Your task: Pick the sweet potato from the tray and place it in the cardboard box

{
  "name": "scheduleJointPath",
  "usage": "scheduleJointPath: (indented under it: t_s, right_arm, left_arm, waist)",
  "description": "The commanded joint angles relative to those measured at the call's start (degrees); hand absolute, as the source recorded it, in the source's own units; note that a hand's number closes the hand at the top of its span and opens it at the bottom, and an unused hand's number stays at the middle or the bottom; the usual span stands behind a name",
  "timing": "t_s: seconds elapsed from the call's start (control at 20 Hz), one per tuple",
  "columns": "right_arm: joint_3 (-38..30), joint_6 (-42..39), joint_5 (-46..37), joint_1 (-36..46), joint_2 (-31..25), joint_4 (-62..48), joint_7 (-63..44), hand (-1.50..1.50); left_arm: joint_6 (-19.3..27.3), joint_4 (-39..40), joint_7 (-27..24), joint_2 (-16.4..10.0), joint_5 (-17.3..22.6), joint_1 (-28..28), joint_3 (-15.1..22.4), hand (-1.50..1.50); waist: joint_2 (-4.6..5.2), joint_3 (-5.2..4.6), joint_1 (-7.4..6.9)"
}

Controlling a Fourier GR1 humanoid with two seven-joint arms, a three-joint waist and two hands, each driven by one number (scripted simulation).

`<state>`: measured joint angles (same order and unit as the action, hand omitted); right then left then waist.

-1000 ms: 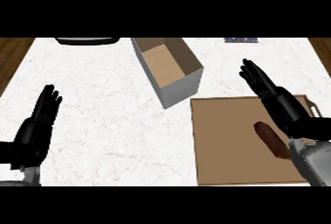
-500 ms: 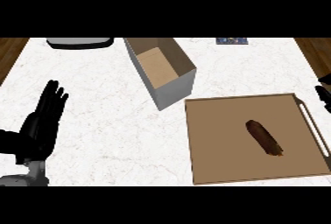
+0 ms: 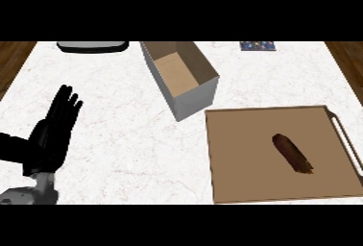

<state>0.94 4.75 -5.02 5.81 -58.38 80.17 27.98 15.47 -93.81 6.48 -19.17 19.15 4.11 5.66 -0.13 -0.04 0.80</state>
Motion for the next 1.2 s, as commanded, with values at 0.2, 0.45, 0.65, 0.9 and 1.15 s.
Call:
scheduleJointPath:
  t_s: [0.2,0.45,0.65,0.9,1.15]
  right_arm:
    - [7.2,-13.6,-7.7,-4.4,-13.9,13.2,-16.7,-1.50]
    - [7.9,-19.5,-4.8,-2.0,-11.4,25.7,-32.4,-1.50]
    - [9.6,-19.2,-7.8,-6.3,-5.5,29.1,-33.5,-1.50]
    - [11.6,-23.6,-11.7,-1.4,1.4,30.5,-39.7,-1.50]
    - [13.8,-24.9,-17.8,-0.2,6.1,31.3,-47.2,-1.50]
  left_arm:
    - [1.9,-1.6,2.2,0.5,-1.0,1.3,0.0,0.00]
    - [1.2,-2.0,1.2,1.4,-1.9,-2.1,0.4,0.00]
    - [-1.2,2.4,2.0,3.1,-0.4,2.9,-0.7,0.00]
    - [-1.8,-0.3,3.0,2.4,-2.8,2.3,-1.6,0.00]
    - [-3.9,6.7,0.0,3.9,-3.0,4.2,-2.9,0.00]
  waist:
    - [-0.35,-0.20,0.42]
    - [-0.02,-0.08,-1.06]
    - [0.10,0.01,-0.36]
    - [0.17,0.03,-1.09]
    - [0.25,0.01,-0.95]
